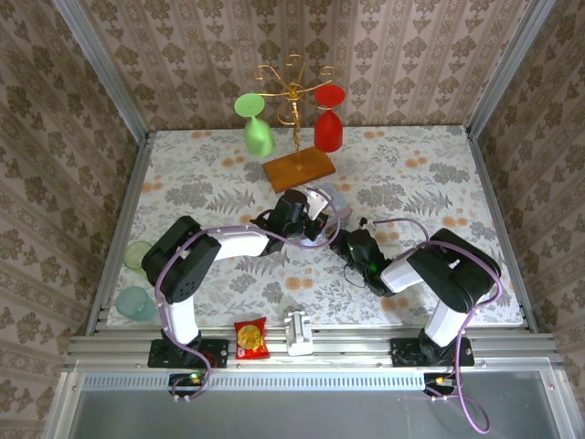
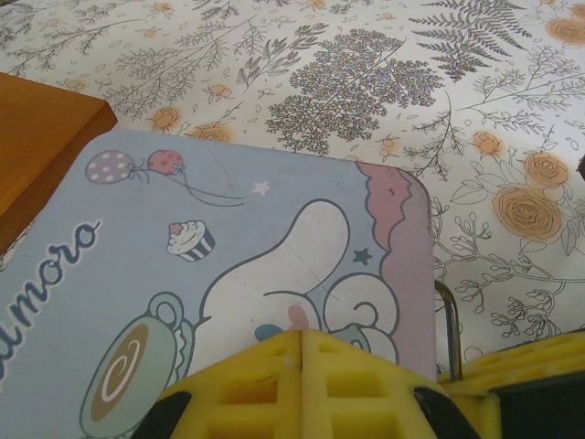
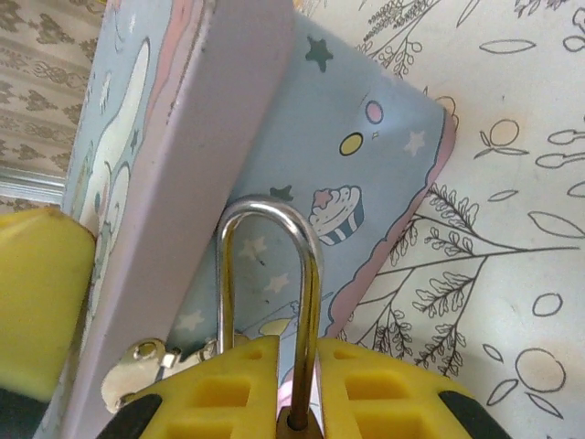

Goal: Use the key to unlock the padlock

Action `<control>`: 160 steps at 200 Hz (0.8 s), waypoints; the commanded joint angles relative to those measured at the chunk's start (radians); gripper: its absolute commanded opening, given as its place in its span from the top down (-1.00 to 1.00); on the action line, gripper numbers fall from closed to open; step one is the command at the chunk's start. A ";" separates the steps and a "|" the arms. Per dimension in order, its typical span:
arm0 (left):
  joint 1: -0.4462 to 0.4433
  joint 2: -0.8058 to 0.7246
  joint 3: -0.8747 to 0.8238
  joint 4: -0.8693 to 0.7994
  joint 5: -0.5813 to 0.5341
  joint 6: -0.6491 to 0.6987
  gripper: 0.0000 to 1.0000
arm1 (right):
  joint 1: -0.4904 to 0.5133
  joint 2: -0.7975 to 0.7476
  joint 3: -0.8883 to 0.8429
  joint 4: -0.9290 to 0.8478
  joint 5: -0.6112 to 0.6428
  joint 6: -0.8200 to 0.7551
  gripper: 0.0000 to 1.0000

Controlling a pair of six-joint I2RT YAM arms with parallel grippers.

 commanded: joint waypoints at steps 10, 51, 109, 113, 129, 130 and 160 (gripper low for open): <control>-0.003 0.026 -0.064 -0.205 0.001 0.039 1.00 | -0.019 0.038 0.009 0.176 0.010 0.005 1.00; 0.003 0.006 -0.072 -0.204 0.000 0.040 1.00 | -0.023 0.013 0.021 0.133 -0.009 -0.020 1.00; 0.012 -0.029 -0.042 -0.242 -0.031 0.030 1.00 | -0.099 -0.118 0.008 -0.175 -0.279 -0.123 1.00; 0.015 -0.033 -0.042 -0.244 -0.029 0.029 1.00 | -0.105 -0.127 0.005 -0.191 -0.299 -0.130 1.00; 0.024 -0.047 -0.036 -0.240 -0.023 0.032 1.00 | -0.133 -0.163 0.000 -0.282 -0.362 -0.153 1.00; 0.025 -0.048 -0.035 -0.240 -0.024 0.033 1.00 | -0.134 -0.165 -0.001 -0.284 -0.365 -0.155 1.00; 0.031 -0.053 -0.003 -0.296 -0.071 0.074 1.00 | -0.206 -0.221 0.012 -0.431 -0.553 -0.229 1.00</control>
